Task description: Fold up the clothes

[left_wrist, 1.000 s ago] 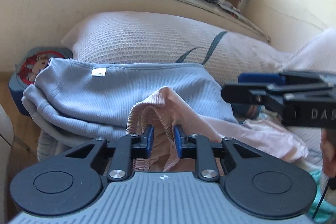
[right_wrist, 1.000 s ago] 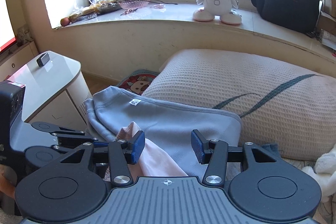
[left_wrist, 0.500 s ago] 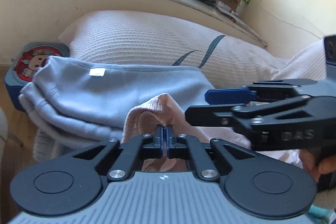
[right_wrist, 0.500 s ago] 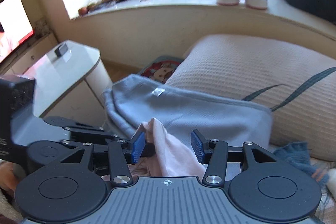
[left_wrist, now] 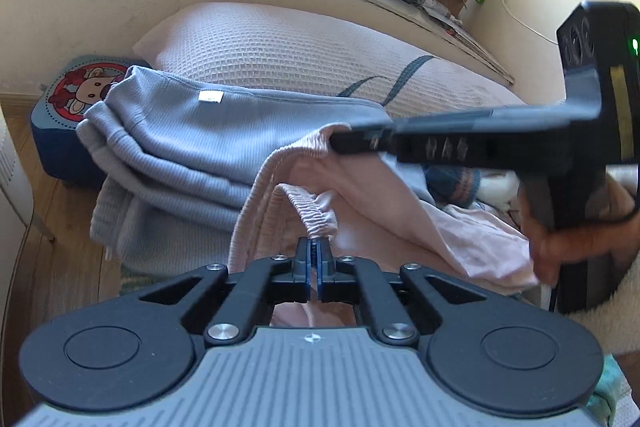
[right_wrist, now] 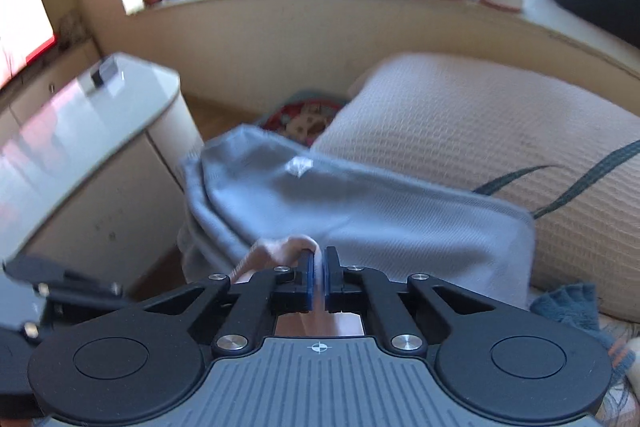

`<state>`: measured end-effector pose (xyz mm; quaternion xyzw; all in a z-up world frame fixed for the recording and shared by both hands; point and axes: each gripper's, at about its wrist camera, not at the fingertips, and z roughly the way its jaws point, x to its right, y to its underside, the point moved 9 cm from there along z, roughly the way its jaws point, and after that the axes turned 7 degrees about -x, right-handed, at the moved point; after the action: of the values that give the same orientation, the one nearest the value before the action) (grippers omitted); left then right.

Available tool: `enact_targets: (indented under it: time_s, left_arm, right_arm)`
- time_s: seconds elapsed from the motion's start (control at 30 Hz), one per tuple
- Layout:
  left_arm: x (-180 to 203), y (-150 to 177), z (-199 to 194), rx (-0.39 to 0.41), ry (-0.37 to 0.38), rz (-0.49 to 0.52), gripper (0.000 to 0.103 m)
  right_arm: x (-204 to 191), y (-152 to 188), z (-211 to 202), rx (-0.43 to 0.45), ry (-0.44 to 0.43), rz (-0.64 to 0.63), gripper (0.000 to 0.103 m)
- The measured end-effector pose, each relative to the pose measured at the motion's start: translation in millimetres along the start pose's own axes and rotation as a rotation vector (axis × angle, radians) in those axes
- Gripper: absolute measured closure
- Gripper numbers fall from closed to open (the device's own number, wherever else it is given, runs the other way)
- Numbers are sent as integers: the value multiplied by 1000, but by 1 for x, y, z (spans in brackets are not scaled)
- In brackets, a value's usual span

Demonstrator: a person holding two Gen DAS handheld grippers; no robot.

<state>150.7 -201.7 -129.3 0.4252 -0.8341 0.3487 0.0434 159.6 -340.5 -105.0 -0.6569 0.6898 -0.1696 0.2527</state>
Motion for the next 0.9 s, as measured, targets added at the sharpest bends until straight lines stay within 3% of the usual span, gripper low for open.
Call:
enact_targets:
  time_s: [0.17,0.33,0.47,0.57,0.67,0.7,0.73,0.77,0.83,0.9]
  left_arm:
    - [-15,31,-42,-13,-80,-7,101]
    - [-59,68,-99,-30,-250,-109,102]
    - [-90,94,-154,17,-354,-185,102]
    - [-101,105,-176,50,-371,-216,102]
    - [-93,103,-175,56,-314,-211,99]
    - [-89,99,-169,50,-284,-212,96]
    - [-82,94,-162,43,-254,-208,85]
    - [-75,89,-153,40,-232,-200,67]
    - [-60,75,-134,43,-203,-174,46]
    - [-43,60,-114,50,-160,-136,38]
  right_arm:
    - [-15,-9,-36,79,-4,-26,98]
    - [-60,-28,-72,160,-49,-122,99]
    - [-102,-35,-80,175,-46,-232,99]
    - [-98,-26,-75,152,-5,-223,98]
    - [-77,-12,-70,128,19,-163,97]
    - [-70,-6,-69,118,29,-150,92]
    - [-65,0,-67,99,47,-153,87]
    - [-62,6,-66,84,70,-160,83]
    - [-57,17,-65,68,88,-177,61]
    - [-52,22,-61,58,101,-188,52]
